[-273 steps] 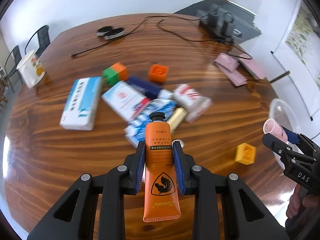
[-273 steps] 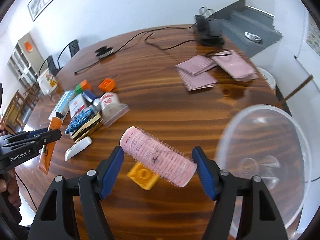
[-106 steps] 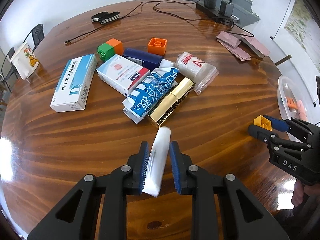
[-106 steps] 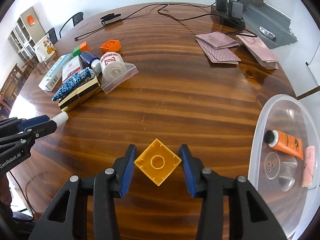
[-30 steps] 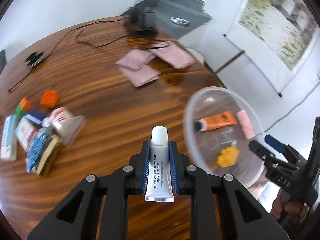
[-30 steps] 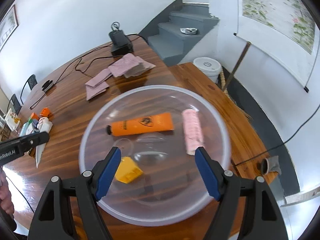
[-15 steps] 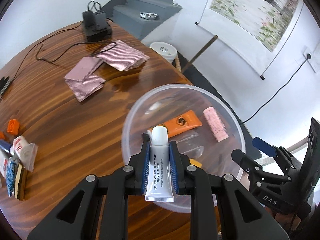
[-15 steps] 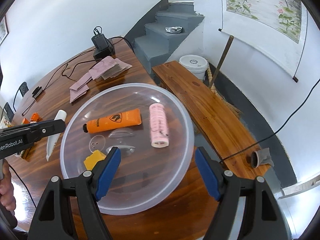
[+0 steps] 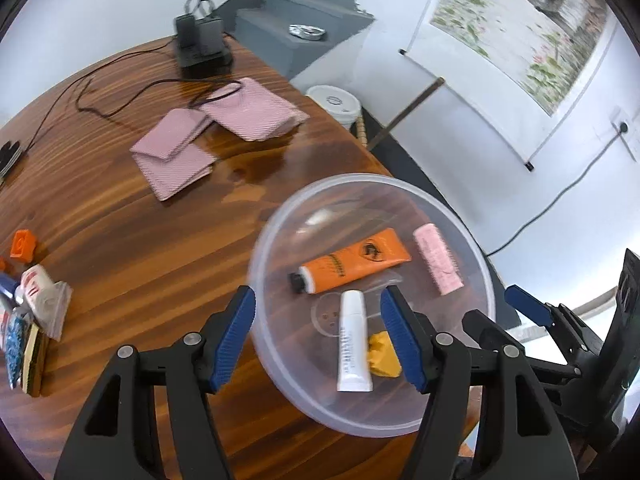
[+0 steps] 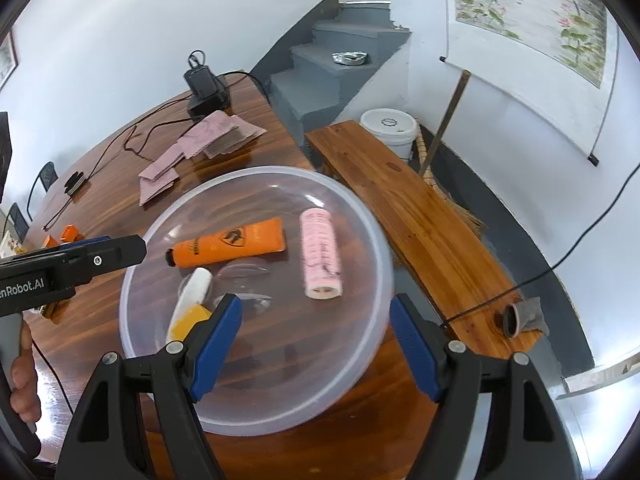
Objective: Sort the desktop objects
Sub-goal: 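Lower the white tube into the bowl and open the left gripper, then move both grippers away from the bowl toward the remaining table items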
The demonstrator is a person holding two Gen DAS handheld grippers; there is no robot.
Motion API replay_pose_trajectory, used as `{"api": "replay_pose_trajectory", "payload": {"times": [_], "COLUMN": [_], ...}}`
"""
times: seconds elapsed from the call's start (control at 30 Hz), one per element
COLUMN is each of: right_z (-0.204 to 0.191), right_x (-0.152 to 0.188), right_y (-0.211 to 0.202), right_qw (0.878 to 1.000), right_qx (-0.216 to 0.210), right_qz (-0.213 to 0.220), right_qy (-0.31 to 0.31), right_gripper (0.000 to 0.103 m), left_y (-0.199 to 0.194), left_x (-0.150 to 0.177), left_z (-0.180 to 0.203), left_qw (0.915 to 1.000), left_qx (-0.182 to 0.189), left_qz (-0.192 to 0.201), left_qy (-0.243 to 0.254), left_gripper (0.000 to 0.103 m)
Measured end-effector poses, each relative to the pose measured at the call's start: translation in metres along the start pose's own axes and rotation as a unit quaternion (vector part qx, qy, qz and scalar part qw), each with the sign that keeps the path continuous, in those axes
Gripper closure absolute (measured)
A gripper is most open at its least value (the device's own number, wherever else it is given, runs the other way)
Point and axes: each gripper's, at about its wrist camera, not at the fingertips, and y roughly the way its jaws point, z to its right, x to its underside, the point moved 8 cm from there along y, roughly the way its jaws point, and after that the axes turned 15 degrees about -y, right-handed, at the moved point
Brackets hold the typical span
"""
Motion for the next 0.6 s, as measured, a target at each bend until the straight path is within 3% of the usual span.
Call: {"api": "replay_pose_trajectory", "payload": {"times": [0.6], "right_z": [-0.083], "right_x": [-0.025], "right_y": [0.01], "right_qw": [0.997], "right_qx": [-0.048], "right_qz": [0.005], "right_qy": [-0.06], "right_gripper": [0.023], "left_y": [-0.037], "left_x": [-0.001], "left_z": [-0.096], "left_qw": [0.9952], "left_qx": [-0.078], "left_qz": [0.033], "left_qy": [-0.05], "left_gripper": [0.034]}}
